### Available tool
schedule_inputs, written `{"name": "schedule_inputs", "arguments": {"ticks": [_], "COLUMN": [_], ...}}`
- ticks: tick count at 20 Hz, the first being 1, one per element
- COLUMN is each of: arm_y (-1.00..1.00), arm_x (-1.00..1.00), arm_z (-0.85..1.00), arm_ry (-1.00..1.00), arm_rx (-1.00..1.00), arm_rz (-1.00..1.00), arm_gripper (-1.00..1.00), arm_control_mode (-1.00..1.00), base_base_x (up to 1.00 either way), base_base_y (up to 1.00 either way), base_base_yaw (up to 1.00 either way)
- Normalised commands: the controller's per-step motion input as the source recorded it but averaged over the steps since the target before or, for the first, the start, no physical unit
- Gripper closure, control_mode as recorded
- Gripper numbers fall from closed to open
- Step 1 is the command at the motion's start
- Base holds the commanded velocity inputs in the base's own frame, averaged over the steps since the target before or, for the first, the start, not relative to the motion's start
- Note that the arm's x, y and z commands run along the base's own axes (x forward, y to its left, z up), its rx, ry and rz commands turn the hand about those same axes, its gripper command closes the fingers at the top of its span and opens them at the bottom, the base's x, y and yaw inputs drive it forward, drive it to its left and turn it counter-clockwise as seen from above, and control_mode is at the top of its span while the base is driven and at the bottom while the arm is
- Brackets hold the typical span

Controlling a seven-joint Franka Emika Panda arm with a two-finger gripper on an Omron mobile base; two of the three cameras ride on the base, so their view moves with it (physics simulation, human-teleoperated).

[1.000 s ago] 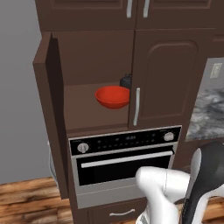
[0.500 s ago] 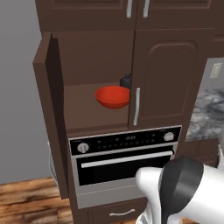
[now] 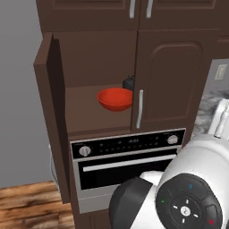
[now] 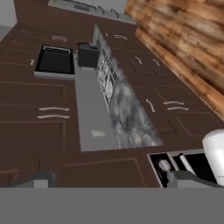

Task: Pick the mug and place it in the sink. Pick the bowl and place it in the open cabinet and then close the cabinet.

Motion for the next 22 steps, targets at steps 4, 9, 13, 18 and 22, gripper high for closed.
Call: {"name": "schedule_inputs", "arguments": {"ticks": [4, 9, 13, 18, 22], "arm_y": [0.64, 0.58, 0.54, 0.48, 0.52], "arm_x": [0.0, 0.0, 0.0, 0.0, 0.0], "arm_z": [-0.02, 0.0, -0.13, -0.14, -0.08], "arm_ry": [0.0, 0.0, 0.0, -0.03, -0.03], "arm_rx": [0.0, -0.01, -0.01, 0.0, -0.06], "arm_rz": [-0.06, -0.06, -0.02, 0.0, 0.0], "arm_gripper": [-1.0, -1.0, -1.0, -1.0, -1.0], "arm_control_mode": [-1.0, -1.0, -1.0, -1.0, -1.0], "base_base_x": [0.0, 0.0, 0.0, 0.0, 0.0], "base_base_y": [0.0, 0.0, 0.0, 0.0, 0.0], "base_base_yaw": [0.0, 0.0, 0.0, 0.0, 0.0]}}
